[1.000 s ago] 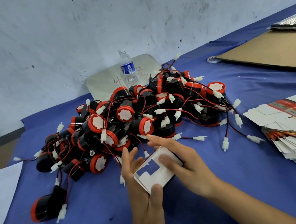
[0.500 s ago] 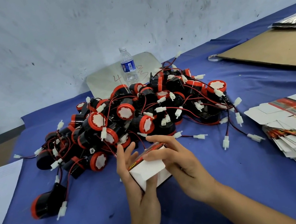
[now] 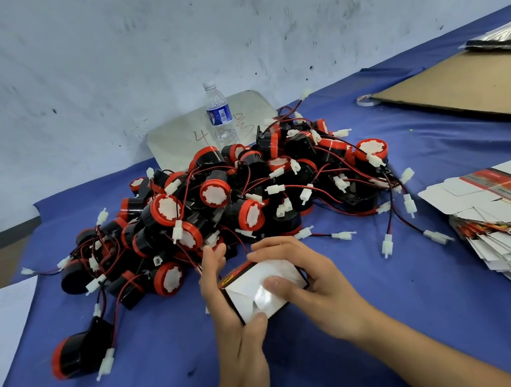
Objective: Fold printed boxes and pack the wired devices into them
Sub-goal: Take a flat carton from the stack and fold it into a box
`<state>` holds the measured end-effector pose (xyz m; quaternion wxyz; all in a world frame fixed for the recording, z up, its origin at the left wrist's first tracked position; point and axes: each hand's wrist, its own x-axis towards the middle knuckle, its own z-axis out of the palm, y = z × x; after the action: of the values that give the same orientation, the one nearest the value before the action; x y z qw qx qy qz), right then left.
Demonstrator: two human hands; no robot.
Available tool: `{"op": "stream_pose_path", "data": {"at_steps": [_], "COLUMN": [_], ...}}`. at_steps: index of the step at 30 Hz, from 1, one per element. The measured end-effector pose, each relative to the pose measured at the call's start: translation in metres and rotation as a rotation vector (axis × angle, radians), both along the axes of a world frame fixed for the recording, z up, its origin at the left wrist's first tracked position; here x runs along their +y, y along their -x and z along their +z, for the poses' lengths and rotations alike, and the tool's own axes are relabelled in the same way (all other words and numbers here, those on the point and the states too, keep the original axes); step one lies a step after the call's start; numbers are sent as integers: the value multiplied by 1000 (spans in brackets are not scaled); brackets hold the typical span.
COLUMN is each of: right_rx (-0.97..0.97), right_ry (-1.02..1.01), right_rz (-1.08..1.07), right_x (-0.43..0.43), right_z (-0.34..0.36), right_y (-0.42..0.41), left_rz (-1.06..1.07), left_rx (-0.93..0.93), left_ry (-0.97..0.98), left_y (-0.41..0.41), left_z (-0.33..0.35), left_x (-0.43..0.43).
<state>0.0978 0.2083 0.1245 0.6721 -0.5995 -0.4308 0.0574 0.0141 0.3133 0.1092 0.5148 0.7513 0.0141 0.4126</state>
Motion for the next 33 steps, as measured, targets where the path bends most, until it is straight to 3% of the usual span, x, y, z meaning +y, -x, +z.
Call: {"op": "stream_pose_path", "data": {"at_steps": [4,12,21,27,33], "right_rx": [-19,79,-10,134,287], "right_ry": [47,73,48,-29,-94], "right_rz": [-30,-65,-148,-57,-9], "right_x": [1,1,1,-3,-4], "right_z": [-2,-2,-4,1,5], "right_y": [0,3,0,3,2], "left_rz": [51,115,90,50,25], "left_rx": [23,103,75,33,-9], "left_ry": [77,-86,-273,-118,225], "left_y": [0,3,0,0,0], "left_z": [2,1,2,4,12], "left_x": [-2,0,-4,-6,-4]}}
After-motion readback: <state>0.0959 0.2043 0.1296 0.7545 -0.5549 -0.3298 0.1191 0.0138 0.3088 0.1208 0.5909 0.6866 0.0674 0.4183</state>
